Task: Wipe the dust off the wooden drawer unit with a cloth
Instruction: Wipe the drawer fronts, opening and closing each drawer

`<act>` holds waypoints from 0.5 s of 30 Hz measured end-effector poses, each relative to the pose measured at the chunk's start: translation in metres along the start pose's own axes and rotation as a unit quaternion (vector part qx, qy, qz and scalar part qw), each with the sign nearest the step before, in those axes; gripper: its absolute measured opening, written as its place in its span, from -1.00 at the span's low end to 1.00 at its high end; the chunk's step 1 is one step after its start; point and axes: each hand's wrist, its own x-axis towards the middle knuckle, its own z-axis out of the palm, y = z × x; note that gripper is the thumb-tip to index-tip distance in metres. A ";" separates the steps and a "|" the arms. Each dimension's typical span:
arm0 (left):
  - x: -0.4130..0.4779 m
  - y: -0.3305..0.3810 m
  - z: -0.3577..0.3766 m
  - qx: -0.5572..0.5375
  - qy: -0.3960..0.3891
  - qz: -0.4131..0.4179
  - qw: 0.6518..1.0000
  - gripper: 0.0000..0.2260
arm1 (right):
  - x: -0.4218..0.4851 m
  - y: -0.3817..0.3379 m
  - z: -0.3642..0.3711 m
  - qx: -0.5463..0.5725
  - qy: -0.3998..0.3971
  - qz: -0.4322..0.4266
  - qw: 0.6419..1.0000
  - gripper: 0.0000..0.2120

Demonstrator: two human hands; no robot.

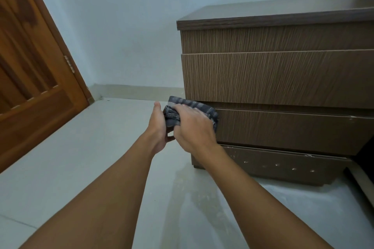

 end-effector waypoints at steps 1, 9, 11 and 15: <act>-0.001 -0.001 -0.001 -0.009 0.000 -0.002 1.000 -0.37 | 0.004 -0.001 -0.006 0.042 -0.054 0.019 0.997 -0.55; -0.010 -0.009 -0.015 0.045 0.009 -0.026 0.999 -0.40 | -0.030 0.013 -0.021 0.470 -0.035 0.177 0.864 -0.79; -0.017 -0.013 -0.009 0.168 0.015 -0.035 0.985 -0.53 | -0.047 0.021 -0.022 0.522 0.027 0.239 0.818 -0.80; -0.018 -0.039 0.006 0.391 -0.005 -0.003 0.920 -0.63 | -0.070 0.046 -0.027 0.537 0.130 0.376 0.744 -0.83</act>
